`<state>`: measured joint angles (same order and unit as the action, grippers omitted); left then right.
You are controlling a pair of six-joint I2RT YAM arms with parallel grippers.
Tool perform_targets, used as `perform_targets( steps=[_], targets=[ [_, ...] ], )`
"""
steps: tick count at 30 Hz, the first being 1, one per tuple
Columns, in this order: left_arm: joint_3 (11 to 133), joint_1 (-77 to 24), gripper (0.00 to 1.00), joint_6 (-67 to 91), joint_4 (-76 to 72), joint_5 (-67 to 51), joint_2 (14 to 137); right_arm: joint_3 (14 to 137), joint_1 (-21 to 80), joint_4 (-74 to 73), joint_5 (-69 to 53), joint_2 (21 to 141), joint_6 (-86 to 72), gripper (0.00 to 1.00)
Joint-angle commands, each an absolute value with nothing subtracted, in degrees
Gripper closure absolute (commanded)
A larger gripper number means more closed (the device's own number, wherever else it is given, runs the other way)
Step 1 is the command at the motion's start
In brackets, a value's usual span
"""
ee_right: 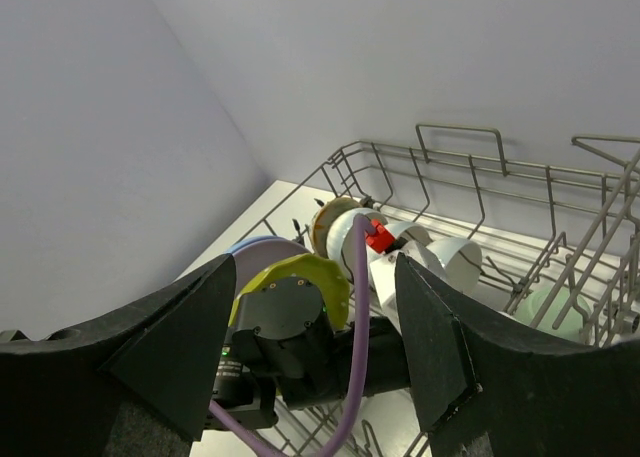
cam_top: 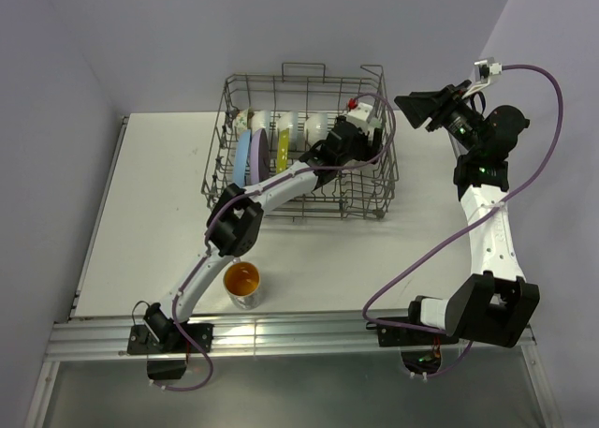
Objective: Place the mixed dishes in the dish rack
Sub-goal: Place the cup upside down on the dish rack
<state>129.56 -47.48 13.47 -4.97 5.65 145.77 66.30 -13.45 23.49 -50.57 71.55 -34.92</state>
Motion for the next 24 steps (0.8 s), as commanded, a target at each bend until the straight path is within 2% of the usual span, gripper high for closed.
perform_targets(
  steps=[1,16,24],
  targets=[
    [133.2,-47.5,1.0,20.7,-9.2,12.5,142.6,66.4,-13.9,25.7,-51.2,71.2,-35.4,0.28],
    [134.1,-49.5,1.0,33.7,-6.9,23.2,141.5,65.9,-13.9,25.8,-51.2,70.9,-36.0,0.28],
    [135.5,-52.1,1.0,29.0,-8.3,32.2,143.0,65.7,-13.9,25.8,-51.1,70.9,-36.0,0.28]
  ],
)
